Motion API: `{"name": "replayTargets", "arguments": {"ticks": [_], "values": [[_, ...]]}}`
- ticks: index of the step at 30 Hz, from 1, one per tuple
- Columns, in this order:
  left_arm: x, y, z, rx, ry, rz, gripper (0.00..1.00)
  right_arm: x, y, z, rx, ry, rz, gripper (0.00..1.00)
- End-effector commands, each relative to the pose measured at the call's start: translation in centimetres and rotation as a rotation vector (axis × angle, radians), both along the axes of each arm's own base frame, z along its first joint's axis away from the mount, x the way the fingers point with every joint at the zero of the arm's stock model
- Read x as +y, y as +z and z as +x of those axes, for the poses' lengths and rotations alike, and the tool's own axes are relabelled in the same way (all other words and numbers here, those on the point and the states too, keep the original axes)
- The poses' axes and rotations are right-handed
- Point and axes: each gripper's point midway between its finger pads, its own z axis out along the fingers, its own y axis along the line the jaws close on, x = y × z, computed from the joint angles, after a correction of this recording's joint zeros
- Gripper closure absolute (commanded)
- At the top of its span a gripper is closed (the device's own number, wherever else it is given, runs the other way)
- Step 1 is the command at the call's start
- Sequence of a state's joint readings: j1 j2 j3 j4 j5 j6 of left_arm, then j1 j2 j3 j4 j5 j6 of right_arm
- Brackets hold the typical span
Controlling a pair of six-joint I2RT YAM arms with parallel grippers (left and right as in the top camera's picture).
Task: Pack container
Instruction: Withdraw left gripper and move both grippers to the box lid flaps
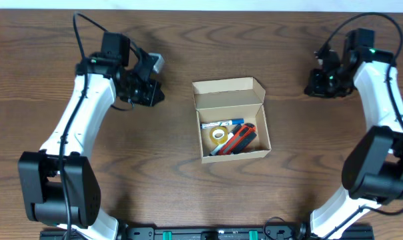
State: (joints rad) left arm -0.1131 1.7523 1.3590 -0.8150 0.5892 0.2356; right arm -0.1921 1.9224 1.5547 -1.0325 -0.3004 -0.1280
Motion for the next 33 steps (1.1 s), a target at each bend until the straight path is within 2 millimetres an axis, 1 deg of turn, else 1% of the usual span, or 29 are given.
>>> {"name": "replayTargets", "arguments": {"ticks": [1,6,12,17,20,23,27,30,33], "values": [[-1.4,-0.7,-1.3,0.037,-0.017,-0.106,0.94,1.6,-1.6,-0.1,0.041,0.034,0.029,0.99],[-1.8,-3.1,-2.2,0.064,0.0,-0.148,0.94,2.9,-3.4,0.1,0.08,0.048,0.037,0.99],[-2.5,-5.7,-2.9,0.119,0.016,-0.213,0.94,3.7,-4.6,0.5,0.074,0.05,0.043,0.99],[-3.5,-7.8,-3.0,0.188,0.007,-0.285,0.94,4.5,-5.5,0.0,0.079,0.051,0.082,0.99],[-3.7,-8.9,-3.0,0.213,0.007,-0.297,0.94,5.1,-6.1,-0.5,0.087,0.053,0.115,0.99],[-3.7,-9.6,-3.1,0.229,0.008,-0.299,0.94,5.3,-6.8,-0.9,0.099,0.035,0.121,0.99],[-3.9,-10.0,-2.7,0.219,0.004,-0.311,0.94,6.1,-7.6,-1.2,0.118,0.037,0.131,0.99],[-4.0,-10.2,-2.3,0.212,0.011,-0.318,0.94,7.1,-8.3,-1.1,0.131,0.031,0.161,0.99],[-4.0,-10.4,-2.1,0.216,0.021,-0.32,0.94,8.5,-9.1,-0.9,0.141,0.035,0.205,0.99]]}}
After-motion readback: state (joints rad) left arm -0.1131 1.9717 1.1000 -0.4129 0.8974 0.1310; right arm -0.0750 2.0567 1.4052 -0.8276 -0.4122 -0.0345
